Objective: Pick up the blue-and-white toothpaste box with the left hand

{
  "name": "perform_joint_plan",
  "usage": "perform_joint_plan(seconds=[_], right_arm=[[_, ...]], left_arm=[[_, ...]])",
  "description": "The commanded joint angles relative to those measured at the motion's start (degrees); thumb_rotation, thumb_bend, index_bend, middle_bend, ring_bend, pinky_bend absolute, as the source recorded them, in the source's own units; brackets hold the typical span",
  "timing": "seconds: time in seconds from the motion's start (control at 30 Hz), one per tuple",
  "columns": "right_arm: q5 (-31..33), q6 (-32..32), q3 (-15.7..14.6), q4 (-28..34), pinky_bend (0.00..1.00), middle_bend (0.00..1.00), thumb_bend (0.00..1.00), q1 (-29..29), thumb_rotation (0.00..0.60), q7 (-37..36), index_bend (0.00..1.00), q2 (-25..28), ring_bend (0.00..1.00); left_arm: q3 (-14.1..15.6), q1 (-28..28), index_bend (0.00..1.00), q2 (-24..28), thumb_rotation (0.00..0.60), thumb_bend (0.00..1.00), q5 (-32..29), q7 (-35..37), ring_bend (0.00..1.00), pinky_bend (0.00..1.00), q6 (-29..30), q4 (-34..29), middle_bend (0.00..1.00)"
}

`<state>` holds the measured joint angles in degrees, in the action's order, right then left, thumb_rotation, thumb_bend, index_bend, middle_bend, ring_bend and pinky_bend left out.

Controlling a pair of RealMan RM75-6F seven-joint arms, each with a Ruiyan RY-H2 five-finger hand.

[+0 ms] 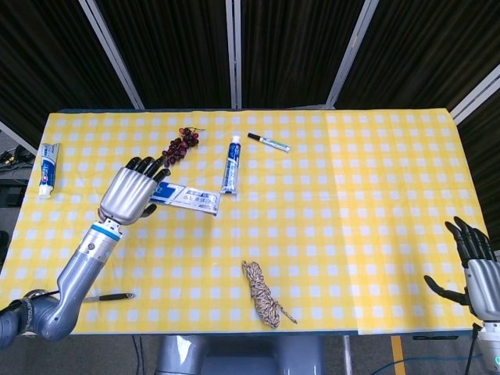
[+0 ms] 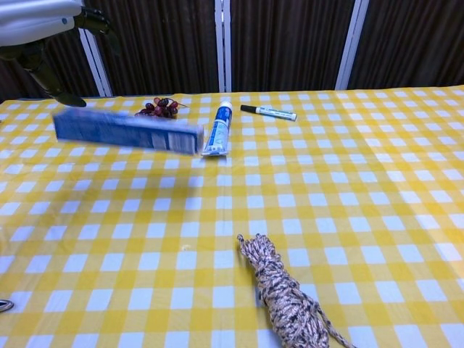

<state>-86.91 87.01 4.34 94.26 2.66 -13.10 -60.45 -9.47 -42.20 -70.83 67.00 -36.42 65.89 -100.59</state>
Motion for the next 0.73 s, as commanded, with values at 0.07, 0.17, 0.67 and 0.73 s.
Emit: perform_joint_plan(seconds=[0.07, 0.17, 0.67, 0.73], right_arm=[[-0.1, -0.1, -0.1, 0.0, 0.0, 0.0, 0.09, 0.1, 0.6, 0.5, 0.0, -0.2, 0.0], [-0.2, -0.3, -0.2, 0.0, 0.0, 0.0, 0.09, 0.1, 0.6, 0.9, 0.0, -0.3, 0.0], [0.4, -1.1, -0.2, -0.3, 0.0, 0.0, 0.08, 0.6, 0.6, 5.2, 0.0, -1.9, 0.0], [0.4, -1.2, -0.3, -0.3, 0.0, 0.0, 0.08, 0.7, 0.6, 5.6, 0.0, -2.1, 0.0]], left_arm=[[1.3, 2.8, 0.17, -1.3, 0.6, 0.11, 2.5, 4.7, 0.04, 0.11, 2.7, 0.2, 0.01], [1.7, 4.3, 0.14, -1.5, 0.6, 0.11, 2.8, 7.1, 0.02, 0.08, 3.9, 0.2, 0.0], [11.6, 23.1, 0.0, -5.9, 0.6, 0.09, 11.9, 15.2, 0.0, 0.0, 24.5, 7.9, 0.0], [12.4, 25.0, 0.0, -6.2, 0.6, 0.09, 12.1, 15.8, 0.0, 0.0, 25.7, 8.6, 0.0]])
